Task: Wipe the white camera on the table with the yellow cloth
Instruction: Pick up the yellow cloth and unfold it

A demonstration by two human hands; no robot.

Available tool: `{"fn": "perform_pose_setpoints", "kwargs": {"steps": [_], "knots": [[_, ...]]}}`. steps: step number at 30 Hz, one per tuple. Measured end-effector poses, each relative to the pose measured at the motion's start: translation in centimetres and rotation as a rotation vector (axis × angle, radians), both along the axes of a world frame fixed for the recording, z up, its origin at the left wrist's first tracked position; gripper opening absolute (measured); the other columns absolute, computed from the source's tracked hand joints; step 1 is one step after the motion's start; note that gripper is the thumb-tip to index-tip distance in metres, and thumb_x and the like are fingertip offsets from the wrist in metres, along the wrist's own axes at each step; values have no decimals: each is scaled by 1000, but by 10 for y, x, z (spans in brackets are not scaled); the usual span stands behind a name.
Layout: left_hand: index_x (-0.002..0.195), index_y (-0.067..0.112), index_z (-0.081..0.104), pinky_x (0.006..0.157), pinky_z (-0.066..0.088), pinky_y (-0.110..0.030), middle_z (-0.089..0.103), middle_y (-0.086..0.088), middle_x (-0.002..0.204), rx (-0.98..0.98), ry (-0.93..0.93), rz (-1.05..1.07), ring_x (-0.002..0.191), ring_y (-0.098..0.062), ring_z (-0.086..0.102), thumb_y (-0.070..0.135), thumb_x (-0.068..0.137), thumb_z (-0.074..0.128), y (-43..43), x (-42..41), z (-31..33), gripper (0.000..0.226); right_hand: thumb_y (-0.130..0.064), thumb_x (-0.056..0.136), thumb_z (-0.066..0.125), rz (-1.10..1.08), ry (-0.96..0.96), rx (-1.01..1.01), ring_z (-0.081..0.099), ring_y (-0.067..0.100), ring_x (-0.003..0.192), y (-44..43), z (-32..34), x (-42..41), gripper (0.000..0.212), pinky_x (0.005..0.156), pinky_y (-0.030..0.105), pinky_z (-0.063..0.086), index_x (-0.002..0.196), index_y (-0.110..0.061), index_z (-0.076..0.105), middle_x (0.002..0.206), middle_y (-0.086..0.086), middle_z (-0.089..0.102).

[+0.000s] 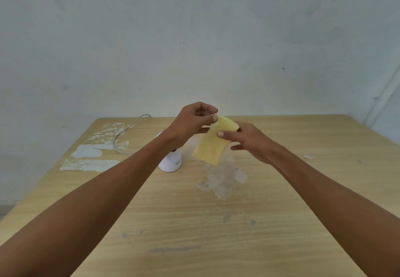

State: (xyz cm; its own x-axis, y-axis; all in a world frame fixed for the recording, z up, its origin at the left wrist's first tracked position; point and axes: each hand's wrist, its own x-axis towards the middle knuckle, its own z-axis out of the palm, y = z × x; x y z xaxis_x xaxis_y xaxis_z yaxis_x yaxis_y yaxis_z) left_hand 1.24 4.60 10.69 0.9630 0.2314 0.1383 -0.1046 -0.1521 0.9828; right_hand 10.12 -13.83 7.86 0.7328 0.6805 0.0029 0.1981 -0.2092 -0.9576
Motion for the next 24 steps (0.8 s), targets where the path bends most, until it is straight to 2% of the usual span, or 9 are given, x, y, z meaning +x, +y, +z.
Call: {"fn": "perform_pose_setpoints", "kwargs": {"steps": [2,4,6,8,13,17,19,21,24], "knots": [[119,9,68,70,60,-25,67,-6,98,-30,-4,-4,85,-13,68,5,98,66,3,-2,2,21,-31,85,77,45,126,-13,67,18,117,-2,-14,0,41,103,46,50,123,-19,68,120,-1,75],[116,11,68,74,61,-31,65,-6,96,-41,-5,20,83,-16,67,3,99,63,8,-2,2,19,-28,87,76,58,203,34,67,19,117,-2,-23,-2,41,104,45,49,125,-16,67,122,2,74],[115,9,68,77,60,-35,62,-6,94,-12,2,68,85,-18,64,2,101,60,13,-3,1,18,-23,89,74,71,231,75,70,22,108,-1,-27,-6,36,98,42,50,121,-10,65,118,7,74],[116,8,67,72,61,-31,60,-5,95,4,4,111,87,-18,63,2,101,59,18,-3,0,19,-17,91,72,91,232,88,70,24,96,0,-27,-8,29,92,42,53,117,-7,64,108,10,74],[121,10,63,65,60,-30,62,-14,109,-32,51,141,90,-21,66,8,102,62,24,-6,-5,19,-10,96,64,93,314,166,71,26,89,1,-19,-14,31,78,38,60,124,2,62,105,13,71],[154,15,33,77,62,-35,55,-19,134,-101,281,44,97,-23,69,32,99,68,12,-13,-7,67,-15,95,65,41,355,182,67,27,93,2,-12,-17,34,86,44,54,125,1,60,105,13,70],[161,17,24,74,63,-28,50,-14,134,-119,295,-19,97,-16,68,25,96,72,6,-14,-10,81,-13,95,67,-28,331,181,67,27,91,3,-10,-16,43,80,41,57,132,-5,48,107,15,68],[161,24,29,67,62,-20,45,-11,134,-47,247,-50,103,-16,66,12,91,78,5,-14,-12,86,-10,96,64,-72,292,192,65,27,89,1,-8,-15,45,74,39,58,131,-18,37,110,18,65],[146,17,55,69,60,-14,50,-14,144,123,224,-151,105,-14,65,3,86,81,5,-16,-10,67,-9,101,55,-17,208,189,65,22,82,-4,-5,-14,18,71,36,56,114,-21,55,101,12,67]]}}
